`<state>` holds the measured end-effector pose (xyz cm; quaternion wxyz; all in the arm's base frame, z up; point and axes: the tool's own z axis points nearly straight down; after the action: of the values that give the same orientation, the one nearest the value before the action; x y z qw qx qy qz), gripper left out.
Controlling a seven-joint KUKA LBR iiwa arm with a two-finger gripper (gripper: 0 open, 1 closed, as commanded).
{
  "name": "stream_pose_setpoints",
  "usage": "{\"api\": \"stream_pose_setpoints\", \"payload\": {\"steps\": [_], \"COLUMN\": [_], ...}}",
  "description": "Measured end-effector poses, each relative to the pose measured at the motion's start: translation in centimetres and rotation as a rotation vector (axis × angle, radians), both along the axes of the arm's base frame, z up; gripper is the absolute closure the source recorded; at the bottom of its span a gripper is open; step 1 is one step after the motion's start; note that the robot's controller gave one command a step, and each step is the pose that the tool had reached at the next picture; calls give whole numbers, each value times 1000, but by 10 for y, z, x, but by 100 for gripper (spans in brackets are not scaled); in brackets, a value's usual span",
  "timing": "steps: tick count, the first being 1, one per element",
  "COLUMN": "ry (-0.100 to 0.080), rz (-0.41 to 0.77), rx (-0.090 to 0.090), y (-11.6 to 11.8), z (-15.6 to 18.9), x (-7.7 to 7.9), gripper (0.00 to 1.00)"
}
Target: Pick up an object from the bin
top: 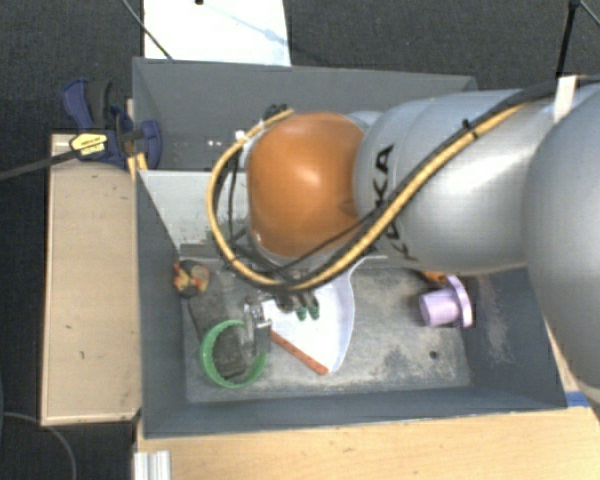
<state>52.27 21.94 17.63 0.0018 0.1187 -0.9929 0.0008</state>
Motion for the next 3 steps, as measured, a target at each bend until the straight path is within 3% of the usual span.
{"api": "stream_pose_setpoints", "payload": {"steps": [1, 2, 3], "ry": [-10, -6, -3], "rz": [152, -53, -14], "rx": [5, 4, 2], "y": [-2, -9, -22], "z": [-23, -64, -105], "x": [12, 11, 18], "gripper": [0, 0, 100]}}
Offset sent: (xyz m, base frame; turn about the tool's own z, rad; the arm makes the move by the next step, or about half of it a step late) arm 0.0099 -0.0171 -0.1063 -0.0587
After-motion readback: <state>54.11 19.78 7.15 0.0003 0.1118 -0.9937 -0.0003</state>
